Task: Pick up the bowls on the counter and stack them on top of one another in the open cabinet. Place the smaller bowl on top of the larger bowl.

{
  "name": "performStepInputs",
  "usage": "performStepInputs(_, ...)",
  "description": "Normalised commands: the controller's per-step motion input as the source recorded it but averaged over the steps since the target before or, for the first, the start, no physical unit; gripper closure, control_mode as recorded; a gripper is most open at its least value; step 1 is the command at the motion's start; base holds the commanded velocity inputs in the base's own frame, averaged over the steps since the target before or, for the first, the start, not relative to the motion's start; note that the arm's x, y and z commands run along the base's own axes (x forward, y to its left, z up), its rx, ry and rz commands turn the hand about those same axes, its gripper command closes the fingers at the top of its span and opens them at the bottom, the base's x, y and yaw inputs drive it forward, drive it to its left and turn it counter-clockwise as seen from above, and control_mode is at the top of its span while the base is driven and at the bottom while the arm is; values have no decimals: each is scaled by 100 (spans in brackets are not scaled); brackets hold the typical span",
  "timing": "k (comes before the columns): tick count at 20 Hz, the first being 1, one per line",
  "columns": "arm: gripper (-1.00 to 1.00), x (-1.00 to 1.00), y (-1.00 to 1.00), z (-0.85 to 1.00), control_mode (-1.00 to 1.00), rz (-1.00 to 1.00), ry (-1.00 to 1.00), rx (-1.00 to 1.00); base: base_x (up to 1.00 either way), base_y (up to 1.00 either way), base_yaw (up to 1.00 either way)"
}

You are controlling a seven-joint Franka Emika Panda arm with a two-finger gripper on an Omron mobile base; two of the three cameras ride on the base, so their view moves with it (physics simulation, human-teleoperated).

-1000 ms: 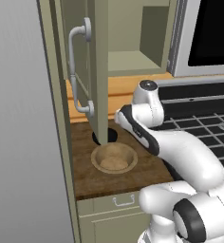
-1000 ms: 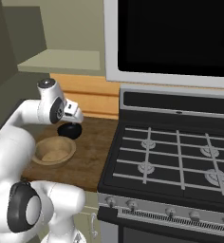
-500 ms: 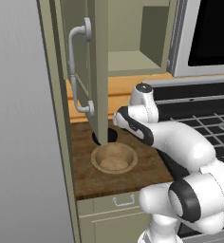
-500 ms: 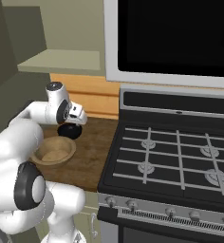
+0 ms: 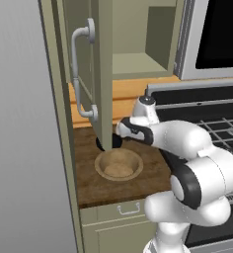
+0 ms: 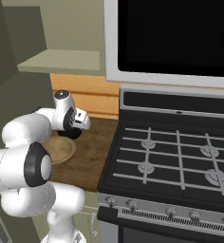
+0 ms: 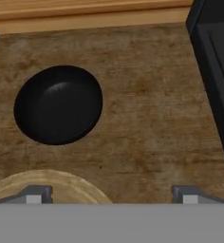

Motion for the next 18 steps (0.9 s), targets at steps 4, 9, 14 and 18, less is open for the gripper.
performStepInputs(4, -100, 28, 16, -33, -100, 0, 0, 0, 0, 0, 0)
performStepInputs(9, -100, 26, 22, -30, -100, 0, 0, 0, 0, 0, 0)
performStepInputs(14, -100, 35, 8, -19, -100, 0, 0, 0, 0, 0, 0)
performStepInputs(18, -100, 15, 0, -15, -100, 0, 0, 2, 0, 0, 0)
